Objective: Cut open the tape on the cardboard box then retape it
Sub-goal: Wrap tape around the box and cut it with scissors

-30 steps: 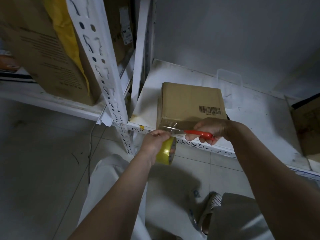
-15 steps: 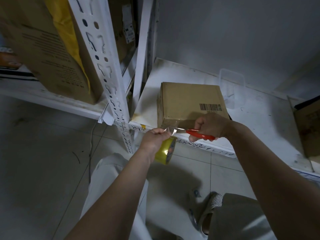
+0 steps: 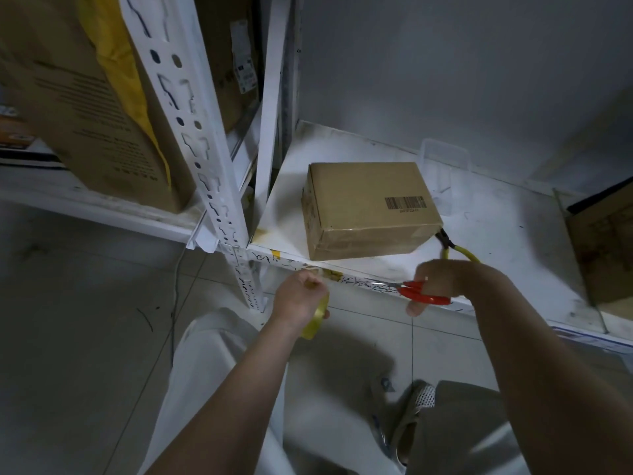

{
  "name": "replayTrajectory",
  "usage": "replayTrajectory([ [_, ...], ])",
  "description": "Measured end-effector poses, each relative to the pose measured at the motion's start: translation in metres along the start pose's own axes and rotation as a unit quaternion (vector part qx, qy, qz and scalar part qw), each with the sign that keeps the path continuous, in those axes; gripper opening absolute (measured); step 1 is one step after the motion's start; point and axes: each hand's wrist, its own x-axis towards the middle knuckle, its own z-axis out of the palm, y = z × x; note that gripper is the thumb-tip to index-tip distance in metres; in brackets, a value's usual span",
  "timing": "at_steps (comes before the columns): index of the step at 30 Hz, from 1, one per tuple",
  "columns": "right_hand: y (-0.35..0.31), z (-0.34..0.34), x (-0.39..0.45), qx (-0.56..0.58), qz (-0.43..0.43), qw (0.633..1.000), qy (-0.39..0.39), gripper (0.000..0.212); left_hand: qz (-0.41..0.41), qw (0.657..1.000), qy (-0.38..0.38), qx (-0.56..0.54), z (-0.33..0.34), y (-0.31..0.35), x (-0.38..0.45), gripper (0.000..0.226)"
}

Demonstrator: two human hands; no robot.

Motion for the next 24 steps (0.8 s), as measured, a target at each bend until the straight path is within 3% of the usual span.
replayTrajectory([
  [2,0.027,0.018,0.012,0.088,0.072,0.993,0.036,0.039,-0.001,1.0,0.001,-0.003,0.007,-0.003,0.0,0.016],
  [5,0.053,0.046,0.024,0.252,0.159,0.939,0.172,0.041,-0.003,1.0,-0.004,-0.003,0.021,-0.004,-0.003,0.018],
  [10,0.039,0.058,0.049,0.346,0.148,0.882,0.285,0.055,0.011,1.0,-0.003,0.023,0.037,-0.007,-0.002,0.012],
  [17,0.029,0.044,0.079,0.272,0.193,0.849,0.41,0.058,0.017,1.0,-0.019,0.012,0.047,-0.003,0.005,0.014],
  [24,0.04,0.035,0.097,0.251,0.237,0.826,0.446,0.053,0.02,0.999,-0.025,-0.008,0.052,0.004,0.012,0.019],
])
